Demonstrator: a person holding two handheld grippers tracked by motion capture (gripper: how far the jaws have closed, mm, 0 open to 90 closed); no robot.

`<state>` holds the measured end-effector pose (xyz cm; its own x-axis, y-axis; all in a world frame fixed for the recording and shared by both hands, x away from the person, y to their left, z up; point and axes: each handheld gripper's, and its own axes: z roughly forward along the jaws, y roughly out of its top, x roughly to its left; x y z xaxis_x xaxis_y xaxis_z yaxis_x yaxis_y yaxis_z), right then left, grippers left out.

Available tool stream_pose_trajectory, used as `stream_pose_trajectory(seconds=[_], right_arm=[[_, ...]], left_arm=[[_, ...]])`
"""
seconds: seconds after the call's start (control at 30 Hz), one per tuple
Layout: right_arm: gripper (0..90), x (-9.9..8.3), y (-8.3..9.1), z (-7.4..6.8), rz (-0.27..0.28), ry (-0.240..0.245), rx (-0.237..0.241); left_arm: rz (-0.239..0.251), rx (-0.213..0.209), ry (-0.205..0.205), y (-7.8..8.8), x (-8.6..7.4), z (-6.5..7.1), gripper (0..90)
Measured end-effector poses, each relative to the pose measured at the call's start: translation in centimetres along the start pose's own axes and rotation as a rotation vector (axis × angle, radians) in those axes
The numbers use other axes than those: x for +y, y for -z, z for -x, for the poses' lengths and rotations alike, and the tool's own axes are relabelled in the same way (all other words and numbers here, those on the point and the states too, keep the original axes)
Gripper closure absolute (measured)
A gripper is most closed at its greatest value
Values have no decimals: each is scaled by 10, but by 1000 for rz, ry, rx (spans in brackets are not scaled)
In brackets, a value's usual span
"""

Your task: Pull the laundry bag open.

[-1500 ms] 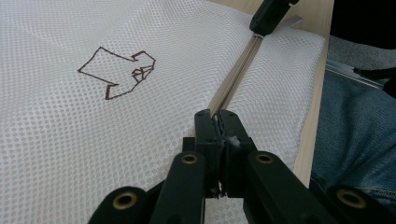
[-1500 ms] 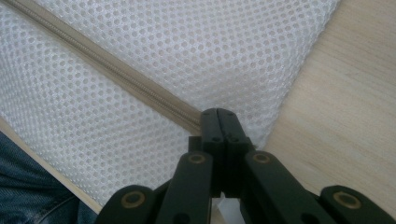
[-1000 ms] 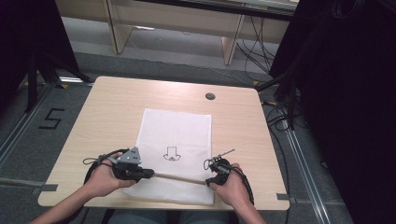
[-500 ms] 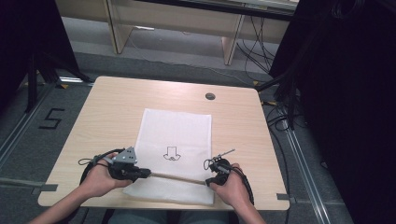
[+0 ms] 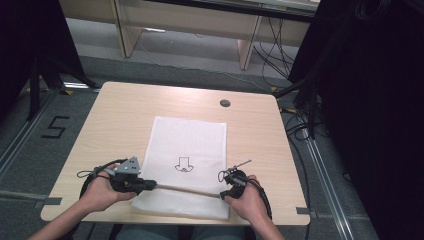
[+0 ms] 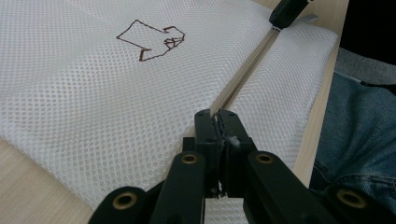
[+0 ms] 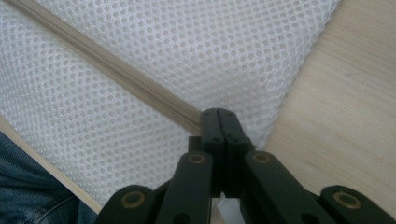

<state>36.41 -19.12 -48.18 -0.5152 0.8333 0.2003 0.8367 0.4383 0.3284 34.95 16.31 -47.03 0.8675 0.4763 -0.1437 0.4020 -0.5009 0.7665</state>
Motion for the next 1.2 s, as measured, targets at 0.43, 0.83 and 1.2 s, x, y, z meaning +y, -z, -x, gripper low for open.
stream_pose_trajectory(seconds=[0.43,0.83,1.2], right_arm=[[900,0,0,0,0,3,3],[900,0,0,-1,-4,-13,-1],[900,0,0,-1,-4,-8,0]], left_arm=[[-6,14,24,5,-4,-4,874],[7,27,39,13,-10,-7,874],[18,57,91,25,-18,-12,873]])
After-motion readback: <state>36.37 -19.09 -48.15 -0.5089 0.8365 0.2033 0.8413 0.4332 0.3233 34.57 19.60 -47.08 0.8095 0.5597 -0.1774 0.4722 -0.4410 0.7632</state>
